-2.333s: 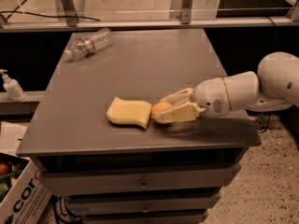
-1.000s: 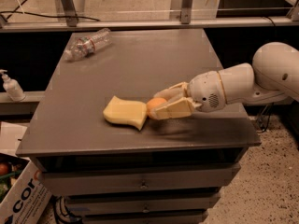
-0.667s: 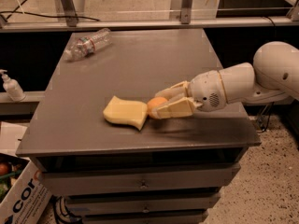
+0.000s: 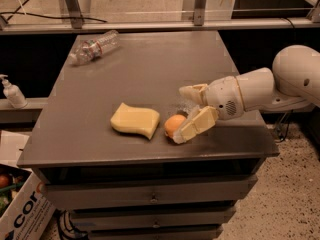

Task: Move orange near sponge

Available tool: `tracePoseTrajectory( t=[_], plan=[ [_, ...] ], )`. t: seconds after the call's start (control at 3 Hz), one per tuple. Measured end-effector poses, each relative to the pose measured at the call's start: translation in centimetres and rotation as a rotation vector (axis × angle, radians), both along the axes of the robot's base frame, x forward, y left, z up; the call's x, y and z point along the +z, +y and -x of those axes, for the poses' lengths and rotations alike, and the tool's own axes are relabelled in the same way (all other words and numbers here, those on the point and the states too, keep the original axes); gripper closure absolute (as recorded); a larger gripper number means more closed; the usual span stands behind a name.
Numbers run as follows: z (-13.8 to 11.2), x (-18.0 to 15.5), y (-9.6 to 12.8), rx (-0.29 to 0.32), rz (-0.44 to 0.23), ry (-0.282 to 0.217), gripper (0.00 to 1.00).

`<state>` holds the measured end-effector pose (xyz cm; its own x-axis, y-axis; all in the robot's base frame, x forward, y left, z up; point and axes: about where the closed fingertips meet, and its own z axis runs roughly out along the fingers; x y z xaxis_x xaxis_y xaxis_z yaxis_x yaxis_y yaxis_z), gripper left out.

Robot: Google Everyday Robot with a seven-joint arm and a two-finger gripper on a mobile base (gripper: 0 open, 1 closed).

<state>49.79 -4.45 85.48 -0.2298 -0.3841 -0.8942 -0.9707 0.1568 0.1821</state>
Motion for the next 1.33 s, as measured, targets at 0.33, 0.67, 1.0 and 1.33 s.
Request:
tracePoseTrajectory(
  t=[0.33,0.67,1.0,1.33],
  plan=[
    [-0.8,0.1,-1.8,-0.026,0.000,-0.035,0.00],
    [-2.2,0.6,-6.2,-0.087,-0.002,-0.104,0.00],
    [-2.8,1.4,-14.3,-0.179,-0.010,-0.198,0.00],
    [-2.8,1.4,-14.3,-0.179,-0.010,-0.198,0.00]
  ],
)
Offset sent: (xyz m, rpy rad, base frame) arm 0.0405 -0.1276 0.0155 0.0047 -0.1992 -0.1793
